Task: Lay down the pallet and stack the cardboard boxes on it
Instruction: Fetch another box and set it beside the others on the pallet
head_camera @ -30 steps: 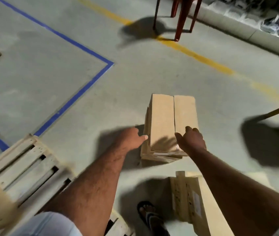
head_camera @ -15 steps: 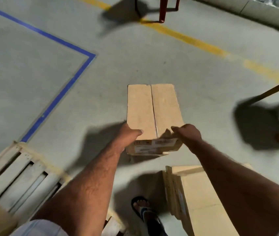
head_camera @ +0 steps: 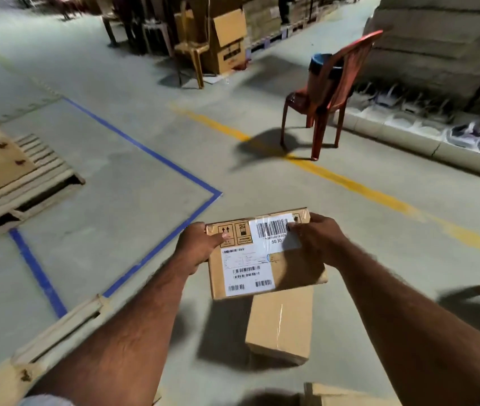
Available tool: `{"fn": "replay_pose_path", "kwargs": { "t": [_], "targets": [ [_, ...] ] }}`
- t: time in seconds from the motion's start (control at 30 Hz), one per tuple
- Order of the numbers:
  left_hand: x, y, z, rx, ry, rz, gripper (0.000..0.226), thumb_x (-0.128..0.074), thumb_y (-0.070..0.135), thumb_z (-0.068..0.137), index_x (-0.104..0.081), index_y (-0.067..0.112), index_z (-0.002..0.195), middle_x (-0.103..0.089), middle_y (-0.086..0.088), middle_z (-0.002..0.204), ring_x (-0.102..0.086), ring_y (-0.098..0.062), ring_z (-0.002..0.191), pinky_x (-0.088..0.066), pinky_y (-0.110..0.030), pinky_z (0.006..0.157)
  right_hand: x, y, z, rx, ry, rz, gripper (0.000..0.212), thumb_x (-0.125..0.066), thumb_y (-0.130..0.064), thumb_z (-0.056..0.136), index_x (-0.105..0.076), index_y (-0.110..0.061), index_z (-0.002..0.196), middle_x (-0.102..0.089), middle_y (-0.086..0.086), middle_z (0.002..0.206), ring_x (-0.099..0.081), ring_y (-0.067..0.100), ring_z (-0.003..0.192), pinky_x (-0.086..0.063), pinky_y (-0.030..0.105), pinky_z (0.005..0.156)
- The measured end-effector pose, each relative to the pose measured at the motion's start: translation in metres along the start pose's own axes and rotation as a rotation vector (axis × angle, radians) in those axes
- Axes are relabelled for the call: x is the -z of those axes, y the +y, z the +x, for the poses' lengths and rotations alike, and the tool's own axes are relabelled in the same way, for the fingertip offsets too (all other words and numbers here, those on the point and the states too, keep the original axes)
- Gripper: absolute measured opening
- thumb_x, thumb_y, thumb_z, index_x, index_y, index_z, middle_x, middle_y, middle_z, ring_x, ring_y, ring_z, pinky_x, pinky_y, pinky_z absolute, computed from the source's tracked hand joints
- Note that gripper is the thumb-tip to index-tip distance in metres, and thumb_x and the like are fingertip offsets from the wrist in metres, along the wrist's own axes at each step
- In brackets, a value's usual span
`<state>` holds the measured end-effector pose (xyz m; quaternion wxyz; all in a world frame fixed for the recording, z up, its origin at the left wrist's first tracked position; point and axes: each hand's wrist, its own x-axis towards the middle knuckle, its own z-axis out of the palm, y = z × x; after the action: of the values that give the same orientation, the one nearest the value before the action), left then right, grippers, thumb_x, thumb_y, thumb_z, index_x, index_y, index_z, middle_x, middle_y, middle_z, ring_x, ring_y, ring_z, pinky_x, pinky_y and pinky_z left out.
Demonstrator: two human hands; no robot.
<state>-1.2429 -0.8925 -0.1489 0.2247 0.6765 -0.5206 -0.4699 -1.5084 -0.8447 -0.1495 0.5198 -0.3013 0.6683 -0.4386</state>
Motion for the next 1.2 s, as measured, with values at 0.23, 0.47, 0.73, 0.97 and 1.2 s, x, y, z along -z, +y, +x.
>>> {"fn": "replay_pose_path", "kwargs": {
  "t": [0.23, 0.47, 0.73, 0.97, 1.2],
  "targets": [
    [0.117, 0.004, -0.039, -0.02, 0.236, 0.051, 0.034, -0.082, 0.038, 0.065, -0.069, 0.013, 0.085, -0.077, -0.003, 0.083, -0.075, -0.025, 0.08, -0.061, -0.051, 0.079, -0.086, -0.055, -0.015, 0.129, -0.217, 0.038, 0.02, -0.074, 0.001, 0.085, -0.076, -0.009, 0.102, -0.078, 0.011, 0.099, -0.071, 0.022, 0.082, -0.057, 0.028, 0.07],
    [0.216, -0.019, -0.119, 0.141, 0.457, -0.174, 0.029, -0.073, 0.035, 0.086, -0.068, 0.006, 0.09, -0.077, -0.011, 0.087, -0.075, -0.031, 0.085, -0.061, -0.054, 0.079, -0.192, -0.079, -0.065, 0.14, -0.458, 0.003, 0.022, -0.072, -0.003, 0.088, -0.075, -0.003, 0.11, -0.078, 0.015, 0.102, -0.072, 0.024, 0.086, -0.062, 0.036, 0.082],
    [0.327, -0.153, -0.2, 0.344, 0.78, -0.377, 0.071, -0.072, 0.071, 0.058, -0.069, 0.007, 0.09, -0.077, -0.01, 0.082, -0.075, -0.031, 0.076, -0.061, -0.051, 0.078, -0.339, -0.058, -0.152, 0.038, -0.622, -0.134, 0.038, -0.073, -0.043, 0.086, -0.076, -0.007, 0.099, -0.078, 0.012, 0.09, -0.073, 0.03, 0.081, -0.056, 0.039, 0.069],
    [0.407, -0.305, -0.302, 0.467, 0.943, -0.491, 0.094, -0.073, 0.069, 0.036, -0.069, 0.003, 0.103, -0.077, -0.012, 0.091, -0.075, -0.031, 0.08, -0.062, -0.049, 0.078, -0.462, 0.017, -0.264, -0.055, -0.721, -0.199, 0.048, -0.065, -0.056, 0.091, -0.073, -0.009, 0.093, -0.075, 0.011, 0.089, -0.071, 0.029, 0.084, -0.056, 0.038, 0.079],
    [0.472, -0.416, -0.421, 0.508, 0.832, -0.651, 0.038, -0.081, 0.026, 0.067, -0.069, -0.002, 0.09, -0.076, -0.016, 0.086, -0.075, -0.03, 0.077, -0.061, -0.051, 0.08, -0.571, 0.113, -0.405, -0.133, -0.618, -0.315, 0.069, -0.064, -0.065, 0.086, -0.065, -0.007, 0.123, -0.07, 0.017, 0.116, -0.068, 0.039, 0.104, -0.057, 0.05, 0.092]
  ]
}}
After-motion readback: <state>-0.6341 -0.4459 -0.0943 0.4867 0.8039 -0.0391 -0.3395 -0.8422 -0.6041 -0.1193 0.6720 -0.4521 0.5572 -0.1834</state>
